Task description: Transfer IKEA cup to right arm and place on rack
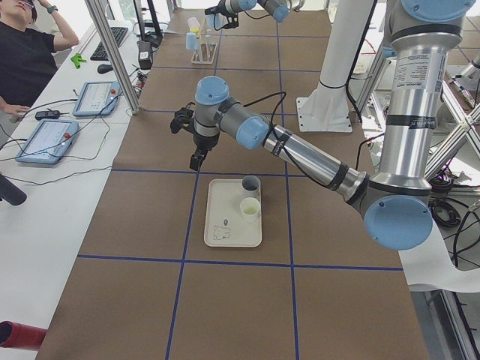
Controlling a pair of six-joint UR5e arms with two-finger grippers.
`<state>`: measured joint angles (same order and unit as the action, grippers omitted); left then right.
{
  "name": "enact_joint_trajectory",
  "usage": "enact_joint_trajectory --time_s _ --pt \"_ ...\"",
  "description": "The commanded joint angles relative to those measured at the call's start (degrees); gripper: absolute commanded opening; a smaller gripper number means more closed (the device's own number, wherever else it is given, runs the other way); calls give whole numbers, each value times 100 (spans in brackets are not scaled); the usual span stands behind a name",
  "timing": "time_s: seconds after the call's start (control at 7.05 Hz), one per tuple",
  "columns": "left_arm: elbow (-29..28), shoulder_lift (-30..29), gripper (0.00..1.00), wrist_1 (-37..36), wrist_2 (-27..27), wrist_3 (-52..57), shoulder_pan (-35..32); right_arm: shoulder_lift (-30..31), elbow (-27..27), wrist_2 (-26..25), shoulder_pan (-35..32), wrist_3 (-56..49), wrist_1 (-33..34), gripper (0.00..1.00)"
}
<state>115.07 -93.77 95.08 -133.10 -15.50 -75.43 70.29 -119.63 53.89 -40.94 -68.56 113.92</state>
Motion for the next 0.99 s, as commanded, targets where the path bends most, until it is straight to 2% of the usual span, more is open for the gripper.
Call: enact_joint_trajectory --time_s 0.0,0.43,0.85 --pt "-3 -1 100 19 -14 -41 10 642 367 -27 -2 -26 -1305 41" --pt "-20 -1 100 28 -14 -41 10 652 738 -132 -107 -35 -1652 45" --pt "-29 -1 100 37 -14 -41 10 626 1362 -141 -274 -436 -2573 46"
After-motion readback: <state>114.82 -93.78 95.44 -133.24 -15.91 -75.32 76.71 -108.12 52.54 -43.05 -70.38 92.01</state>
